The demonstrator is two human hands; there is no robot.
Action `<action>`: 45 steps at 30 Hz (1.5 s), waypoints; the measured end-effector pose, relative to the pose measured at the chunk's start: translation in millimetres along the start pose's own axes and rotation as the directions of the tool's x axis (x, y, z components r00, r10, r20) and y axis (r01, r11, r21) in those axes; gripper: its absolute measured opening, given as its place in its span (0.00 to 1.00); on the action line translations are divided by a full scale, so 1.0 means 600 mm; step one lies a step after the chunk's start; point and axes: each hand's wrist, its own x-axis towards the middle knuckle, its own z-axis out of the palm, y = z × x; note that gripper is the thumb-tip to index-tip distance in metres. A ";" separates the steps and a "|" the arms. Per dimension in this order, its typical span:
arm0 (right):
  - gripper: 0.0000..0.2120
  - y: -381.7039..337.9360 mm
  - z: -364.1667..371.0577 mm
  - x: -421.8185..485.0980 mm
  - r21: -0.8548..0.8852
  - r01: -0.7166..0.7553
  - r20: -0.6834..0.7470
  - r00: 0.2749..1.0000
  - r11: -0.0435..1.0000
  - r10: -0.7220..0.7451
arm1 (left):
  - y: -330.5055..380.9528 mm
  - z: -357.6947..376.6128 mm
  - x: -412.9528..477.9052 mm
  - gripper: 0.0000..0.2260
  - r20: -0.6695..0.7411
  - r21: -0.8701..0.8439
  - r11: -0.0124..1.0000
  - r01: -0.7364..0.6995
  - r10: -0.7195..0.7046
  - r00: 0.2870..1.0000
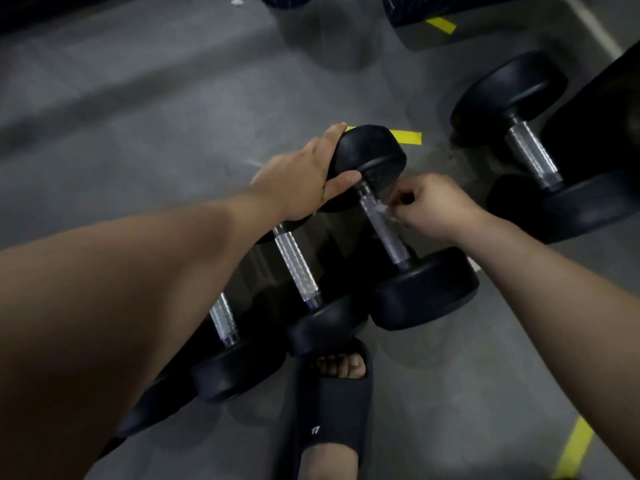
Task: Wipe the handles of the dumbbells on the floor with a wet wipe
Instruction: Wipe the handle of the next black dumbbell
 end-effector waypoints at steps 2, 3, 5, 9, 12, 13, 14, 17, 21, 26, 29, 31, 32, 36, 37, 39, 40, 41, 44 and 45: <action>0.05 -0.006 0.008 0.003 0.053 -0.037 -0.049 0.998 0.998 0.040 | 0.001 0.002 0.000 0.35 -0.002 0.008 1.000 0.003 -0.003 1.000; 0.05 -0.006 0.011 0.001 0.056 -0.038 -0.039 0.998 0.998 0.040 | 0.000 0.002 0.000 0.35 -0.003 0.014 1.000 0.008 -0.008 1.000; 0.02 0.001 0.007 -0.013 0.009 -0.004 0.022 1.000 1.000 0.004 | 0.000 0.003 -0.001 0.35 -0.004 0.021 1.000 0.015 -0.015 1.000; 0.08 0.008 -0.009 -0.026 -0.034 0.038 0.140 0.990 0.999 -0.033 | 0.001 0.004 0.001 0.34 -0.019 0.017 1.000 -0.001 0.001 1.000; 0.08 0.003 0.001 -0.011 -0.017 0.016 0.029 0.999 1.000 -0.016 | 0.000 0.005 0.002 0.33 -0.022 0.006 1.000 0.000 0.001 1.000; 0.08 0.002 0.005 -0.009 0.001 0.007 0.003 1.000 1.000 -0.007 | 0.000 0.006 0.001 0.33 -0.022 0.010 1.000 0.001 0.000 1.000; 0.08 0.002 0.007 -0.009 0.022 0.001 0.001 1.000 1.000 -0.001 | 0.000 0.008 0.001 0.33 -0.027 0.015 1.000 0.001 -0.001 1.000; 0.08 0.017 -0.003 -0.026 0.038 -0.013 0.155 0.988 0.999 0.007 | -0.001 0.008 0.001 0.34 -0.030 0.016 1.000 0.008 -0.008 1.000; 0.05 0.029 -0.017 -0.037 -0.024 -0.026 0.306 0.952 0.999 0.032 | 0.001 0.007 0.001 0.34 -0.028 0.034 0.999 0.022 -0.022 0.999; 0.08 0.013 -0.011 -0.036 0.073 -0.034 0.190 0.982 0.997 0.020 | 0.002 0.005 0.000 0.34 -0.022 0.051 0.998 0.026 -0.025 0.999; 0.09 0.006 -0.023 -0.042 -0.093 -0.013 0.373 0.927 0.996 0.047 | 0.002 0.005 -0.001 0.34 -0.026 0.065 0.997 0.033 -0.031 0.999; 0.09 -0.002 -0.027 -0.043 -0.180 0.016 0.385 0.921 0.984 0.056 | 0.004 0.002 -0.003 0.34 -0.026 0.067 0.997 0.041 -0.039 0.999; 0.10 -0.006 -0.027 -0.044 -0.185 0.024 0.352 0.935 0.982 0.043 | 0.005 0.000 -0.004 0.34 -0.026 0.070 0.997 0.043 -0.042 0.999; 0.06 -0.011 -0.020 -0.045 0.000 -0.035 0.165 0.986 0.999 0.034 | 0.009 -0.002 -0.007 0.35 -0.018 0.080 0.995 0.064 -0.063 0.998; 0.04 -0.009 -0.021 -0.044 0.074 -0.065 0.168 0.984 0.995 0.052 | 0.009 0.000 -0.006 0.35 -0.018 0.076 0.995 0.064 -0.063 0.998; 0.04 -0.006 -0.024 -0.040 0.128 -0.106 0.236 0.969 0.986 0.073 | 0.005 0.002 -0.006 0.35 -0.024 0.065 0.996 0.053 -0.051 0.998; 0.04 -0.004 -0.024 -0.038 0.103 -0.115 0.270 0.959 0.988 0.084 | 0.003 0.003 -0.006 0.35 -0.026 0.059 0.997 0.048 -0.047 0.999; 0.05 0.000 -0.022 -0.036 0.069 -0.119 0.281 0.955 0.990 0.095 | 0.002 0.004 -0.005 0.35 -0.027 0.055 0.998 0.045 -0.043 0.999; 0.07 0.008 -0.009 -0.033 0.075 -0.110 0.186 0.978 0.991 0.095 | 0.002 0.007 -0.003 0.35 -0.030 0.059 0.997 0.040 -0.038 0.999; 0.07 0.010 -0.005 -0.032 0.094 -0.101 0.151 0.985 0.990 0.086 | 0.001 0.007 -0.003 0.35 -0.033 0.062 0.997 0.039 -0.037 0.999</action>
